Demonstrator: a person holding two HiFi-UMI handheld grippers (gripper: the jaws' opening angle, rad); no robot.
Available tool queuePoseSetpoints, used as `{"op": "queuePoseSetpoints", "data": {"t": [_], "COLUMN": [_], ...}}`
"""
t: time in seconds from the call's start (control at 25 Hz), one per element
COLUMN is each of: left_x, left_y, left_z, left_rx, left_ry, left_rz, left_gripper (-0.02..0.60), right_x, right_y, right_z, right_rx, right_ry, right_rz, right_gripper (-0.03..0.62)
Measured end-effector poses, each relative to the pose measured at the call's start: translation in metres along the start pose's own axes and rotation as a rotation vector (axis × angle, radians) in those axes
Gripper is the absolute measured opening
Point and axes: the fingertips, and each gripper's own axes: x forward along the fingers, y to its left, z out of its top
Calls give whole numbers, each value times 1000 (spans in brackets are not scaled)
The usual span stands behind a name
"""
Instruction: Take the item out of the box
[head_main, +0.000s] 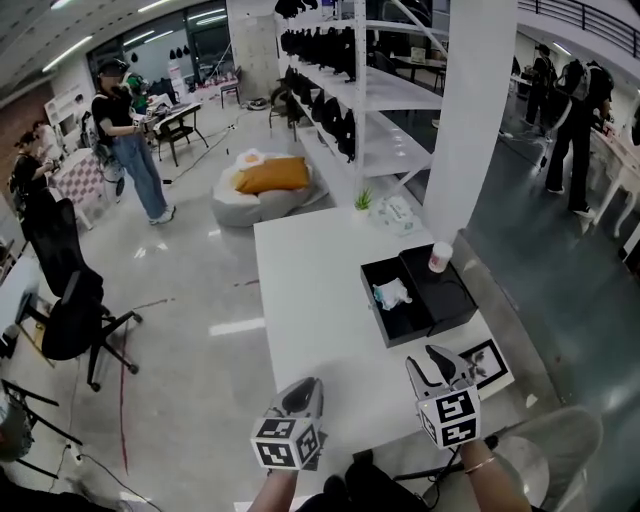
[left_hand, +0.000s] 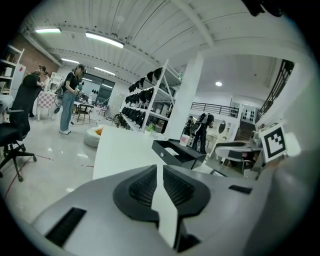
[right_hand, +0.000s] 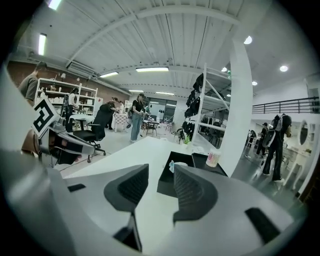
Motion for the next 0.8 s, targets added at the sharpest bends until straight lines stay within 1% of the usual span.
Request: {"op": "queuePoseSetpoints", "data": {"t": [0.32,0.56,0.8], "left_x": [40,71,89], "left_y": [-2,-3,0], "left_z": [12,23,28], "left_rx": [-2,-5,-8], "left_ry": [14,18,28], "left_rz": [15,24,36], "left_gripper": [40,40,40], "right_x": [44,78,105], "right_y": [-30,-52,-56], "right_z": [5,5,6], "right_rx": [-42,-93,-174], "right_ry": [10,37,68], "right_rz": [34,64,116], "right_gripper": [156,156,156]}}
